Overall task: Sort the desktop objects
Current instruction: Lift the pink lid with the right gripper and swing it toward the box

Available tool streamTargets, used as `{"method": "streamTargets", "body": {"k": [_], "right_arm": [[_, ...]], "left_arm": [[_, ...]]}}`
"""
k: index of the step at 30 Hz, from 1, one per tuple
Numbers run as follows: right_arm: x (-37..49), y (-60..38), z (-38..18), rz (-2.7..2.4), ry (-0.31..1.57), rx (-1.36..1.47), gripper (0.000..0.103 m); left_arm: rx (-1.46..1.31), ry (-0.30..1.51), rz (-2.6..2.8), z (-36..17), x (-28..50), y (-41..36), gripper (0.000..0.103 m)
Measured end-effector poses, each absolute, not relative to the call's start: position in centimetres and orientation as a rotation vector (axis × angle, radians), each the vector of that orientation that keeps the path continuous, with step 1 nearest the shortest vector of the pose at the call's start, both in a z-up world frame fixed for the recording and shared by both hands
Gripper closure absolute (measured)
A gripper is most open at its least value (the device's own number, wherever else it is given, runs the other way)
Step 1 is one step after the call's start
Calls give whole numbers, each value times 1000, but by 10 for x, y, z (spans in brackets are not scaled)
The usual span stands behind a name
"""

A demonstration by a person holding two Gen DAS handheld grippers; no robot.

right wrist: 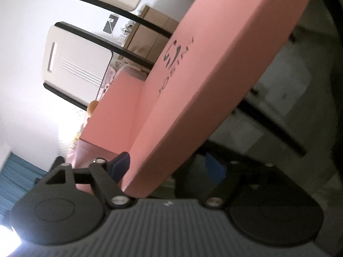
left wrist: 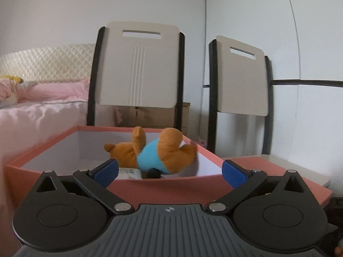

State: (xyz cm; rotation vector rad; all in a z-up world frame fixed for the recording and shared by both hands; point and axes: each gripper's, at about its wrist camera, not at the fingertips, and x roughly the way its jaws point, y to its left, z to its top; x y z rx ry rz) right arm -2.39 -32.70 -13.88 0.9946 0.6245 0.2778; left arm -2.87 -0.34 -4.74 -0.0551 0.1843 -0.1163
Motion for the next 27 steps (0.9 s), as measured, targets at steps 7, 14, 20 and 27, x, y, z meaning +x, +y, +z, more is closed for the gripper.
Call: {"method": "streamTargets", "body": {"k": [7, 14, 20, 27], "right_arm": [[-48, -356, -115, 161, 510, 797, 17], [-42, -401, -76, 35, 422, 547, 15], [-8, -445, -74, -2, 465, 527, 16], [7, -451, -85, 9, 465, 573, 16]], "left_arm": [[-95, 282, -246, -57, -30, -15, 0], [-124, 407, -337, -82, -14, -26, 0], [-177, 476, -369, -93, 0, -26, 0], [-122, 503, -393, -103, 3, -42, 0]]}}
